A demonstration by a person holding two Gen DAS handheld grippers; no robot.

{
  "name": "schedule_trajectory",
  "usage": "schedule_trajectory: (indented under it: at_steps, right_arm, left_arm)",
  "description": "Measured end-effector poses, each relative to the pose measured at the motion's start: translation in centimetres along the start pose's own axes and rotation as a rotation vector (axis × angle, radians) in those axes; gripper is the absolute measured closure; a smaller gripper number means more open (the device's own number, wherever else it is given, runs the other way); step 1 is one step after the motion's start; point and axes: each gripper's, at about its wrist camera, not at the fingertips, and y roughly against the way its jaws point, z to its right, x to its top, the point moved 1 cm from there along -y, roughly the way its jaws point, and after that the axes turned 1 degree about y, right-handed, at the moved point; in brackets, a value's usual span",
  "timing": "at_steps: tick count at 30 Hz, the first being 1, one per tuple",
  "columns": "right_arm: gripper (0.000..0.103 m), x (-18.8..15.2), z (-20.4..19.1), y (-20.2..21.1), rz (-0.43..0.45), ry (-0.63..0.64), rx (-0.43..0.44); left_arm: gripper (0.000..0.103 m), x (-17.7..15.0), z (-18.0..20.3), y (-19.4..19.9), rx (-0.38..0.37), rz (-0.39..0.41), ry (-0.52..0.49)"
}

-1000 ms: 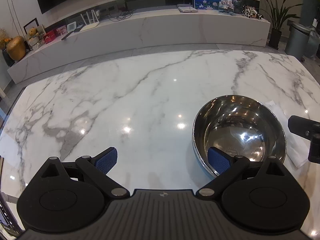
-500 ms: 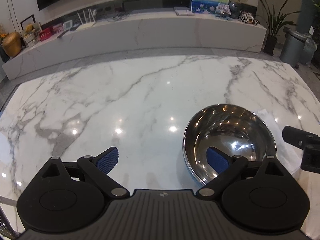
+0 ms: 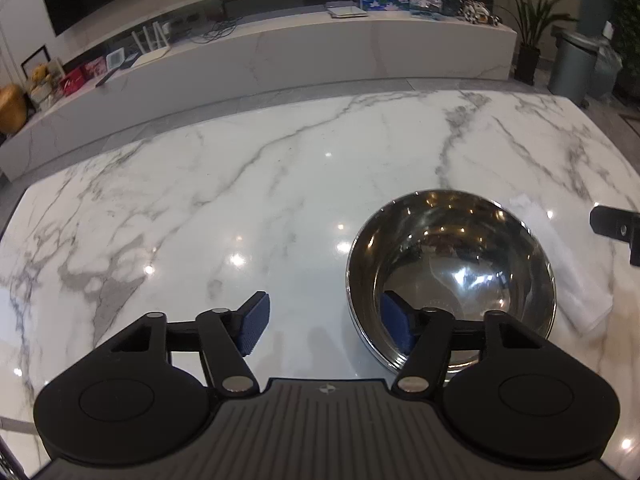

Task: Clean bowl
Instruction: 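Move the right gripper to the white paper towel and close on it, then lift the towel with the right gripper while the left gripper grasps the bowl rim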

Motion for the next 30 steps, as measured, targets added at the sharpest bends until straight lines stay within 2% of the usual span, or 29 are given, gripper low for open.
schedule_trajectory:
  at_steps: [2, 5, 7, 12, 17, 21, 24, 30]
  right_arm:
    - [0.035, -0.4, 0.5, -1.0, -0.038, 0.004, 0.019]
    - [0.049, -1.0, 0.3, -2.1, -0.083, 0.02, 0.042]
    - [0.049, -1.4, 0.1, -2.9, -0.107, 0.036, 0.056]
    - [0.056, -1.9, -0.8, -4.4, -0.133, 0.087, 0.078]
    - [0.069, -2.4, -1.6, -5.2, -0.164, 0.096, 0.106]
    - [0.075, -2.3, -1.8, -5.6, -0.17, 0.103, 0.103]
    - [0.086, -2.3, -1.9, -5.4, -0.169, 0.111, 0.101]
    - [0.089, -1.6, -1.8, -3.8, -0.126, 0.097, 0.111]
  left_arm:
    - [0.044, -0.1, 0.1, -0.3, -0.011, -0.013, -0.008]
    - [0.052, -0.1, -0.3, -1.1, -0.096, -0.068, 0.041]
    - [0.052, -0.1, -0.7, -1.4, -0.131, -0.088, 0.075]
    - [0.058, -0.1, -0.8, -1.8, -0.149, -0.104, 0.093]
    - [0.07, -0.1, -1.0, -2.2, -0.168, -0.12, 0.112]
    - [0.079, 0.1, -0.9, -2.3, -0.182, -0.129, 0.117]
    - [0.086, 0.4, -0.7, -2.2, -0.185, -0.129, 0.109]
    - [0.088, 0.4, -0.5, -2.0, -0.178, -0.131, 0.101]
